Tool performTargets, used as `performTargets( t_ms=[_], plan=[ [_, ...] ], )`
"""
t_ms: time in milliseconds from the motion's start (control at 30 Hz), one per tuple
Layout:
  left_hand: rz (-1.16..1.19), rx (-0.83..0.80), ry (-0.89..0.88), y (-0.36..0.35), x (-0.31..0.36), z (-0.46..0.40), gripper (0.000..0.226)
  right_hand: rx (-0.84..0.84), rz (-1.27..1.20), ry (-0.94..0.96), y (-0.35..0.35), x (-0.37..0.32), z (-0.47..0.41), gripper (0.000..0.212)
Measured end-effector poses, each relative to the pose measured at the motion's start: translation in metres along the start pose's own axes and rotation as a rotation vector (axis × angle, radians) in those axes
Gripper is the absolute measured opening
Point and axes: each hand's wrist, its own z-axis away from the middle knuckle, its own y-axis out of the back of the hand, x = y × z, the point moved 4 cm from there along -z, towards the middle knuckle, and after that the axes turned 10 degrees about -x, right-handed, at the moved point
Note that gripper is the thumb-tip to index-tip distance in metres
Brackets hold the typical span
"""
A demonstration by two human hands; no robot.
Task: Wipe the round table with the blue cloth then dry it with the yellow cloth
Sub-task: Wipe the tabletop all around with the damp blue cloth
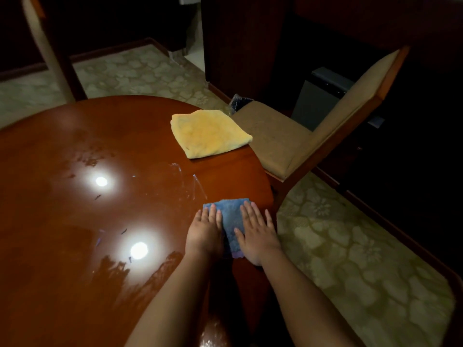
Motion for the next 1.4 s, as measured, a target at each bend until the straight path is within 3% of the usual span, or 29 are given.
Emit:
performTargets(
  t_ms=[200, 467, 833, 1000, 1200, 1400],
  plan=[
    [-0.015, 0.004, 0.014, -0.007, -0.001, 0.008, 0.067, -0.019, 0.128, 0.06, 0.005, -0.003, -0.008, 0.096],
    [0.033, -0.016, 0.074, 0.012, -0.028, -0.026, 0.073, -0.043, 0.192, 0.161, 0.037, -0.01, -0.064, 0.062],
    [0.103, -0.057, 0.141, 0.051, -0.077, -0.085, 0.082, -0.046, 0.165, 0.183, 0.071, -0.018, -0.135, 0.062],
    [0.096, -0.042, 0.121, 0.049, -0.076, -0.076, 0.078, -0.06, 0.13, 0.148, 0.069, -0.021, -0.121, 0.062],
    [0.073, -0.046, 0.075, 0.025, -0.052, -0.035, 0.088, -0.095, 0.083, 0.099, 0.039, -0.024, -0.063, 0.064],
    [0.067, -0.025, 0.039, -0.018, -0.028, 0.019, 0.077, -0.08, 0.052, 0.076, 0.0, -0.038, 0.001, 0.063]
  ],
)
